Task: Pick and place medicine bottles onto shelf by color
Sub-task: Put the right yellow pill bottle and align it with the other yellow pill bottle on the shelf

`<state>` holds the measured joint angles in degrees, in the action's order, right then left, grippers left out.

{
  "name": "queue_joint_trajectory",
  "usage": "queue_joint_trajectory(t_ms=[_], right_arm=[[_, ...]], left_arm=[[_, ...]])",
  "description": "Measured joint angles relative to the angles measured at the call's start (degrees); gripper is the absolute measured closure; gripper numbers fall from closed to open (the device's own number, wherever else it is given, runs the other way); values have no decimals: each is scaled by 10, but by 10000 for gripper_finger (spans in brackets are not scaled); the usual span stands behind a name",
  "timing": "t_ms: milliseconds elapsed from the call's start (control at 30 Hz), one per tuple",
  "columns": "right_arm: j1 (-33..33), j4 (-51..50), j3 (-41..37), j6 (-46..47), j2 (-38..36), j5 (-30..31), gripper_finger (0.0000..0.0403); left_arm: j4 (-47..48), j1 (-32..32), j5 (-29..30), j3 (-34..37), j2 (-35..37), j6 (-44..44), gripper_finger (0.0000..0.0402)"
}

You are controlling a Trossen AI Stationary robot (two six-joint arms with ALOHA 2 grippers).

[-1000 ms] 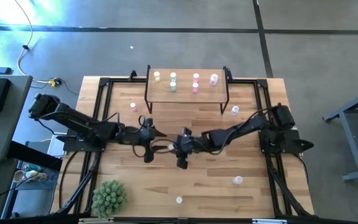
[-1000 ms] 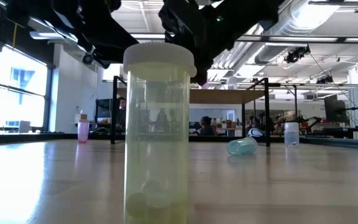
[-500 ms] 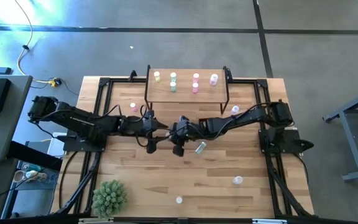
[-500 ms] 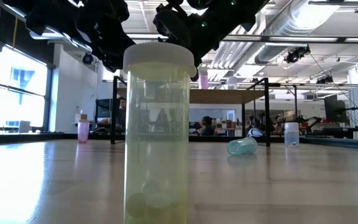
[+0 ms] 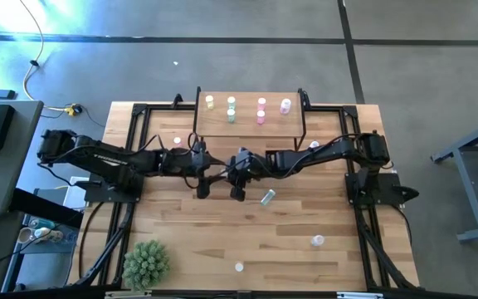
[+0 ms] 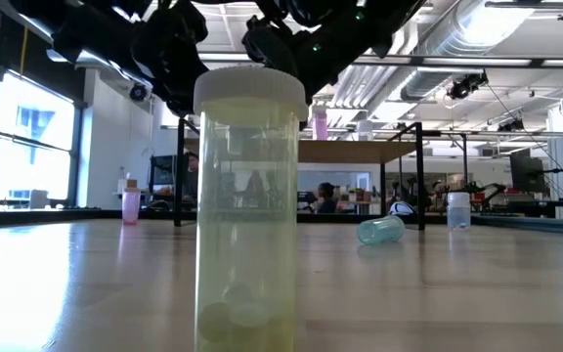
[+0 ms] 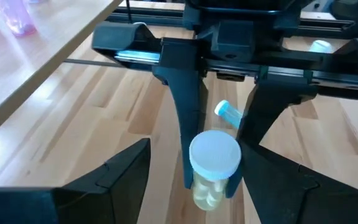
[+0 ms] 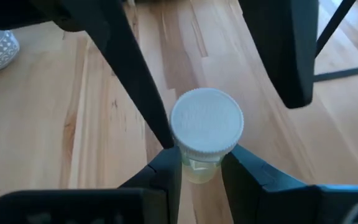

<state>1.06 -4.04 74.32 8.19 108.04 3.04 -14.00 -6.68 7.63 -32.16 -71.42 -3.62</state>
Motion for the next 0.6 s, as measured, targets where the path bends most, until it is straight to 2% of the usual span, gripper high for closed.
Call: queue_joint_trajectory(t_ms=[233,467,600], right_arm=[[-7,10,0,-21,0,-1,320],[-14,11,0,-23,0,-1,320],[-14,11,0,-22,0,-1,320]], left_arm=[[0,-24,-48,0,0,3,167],[-2,-25,-46,0,0,3,169],[-2,-25,-45,0,0,4,188]])
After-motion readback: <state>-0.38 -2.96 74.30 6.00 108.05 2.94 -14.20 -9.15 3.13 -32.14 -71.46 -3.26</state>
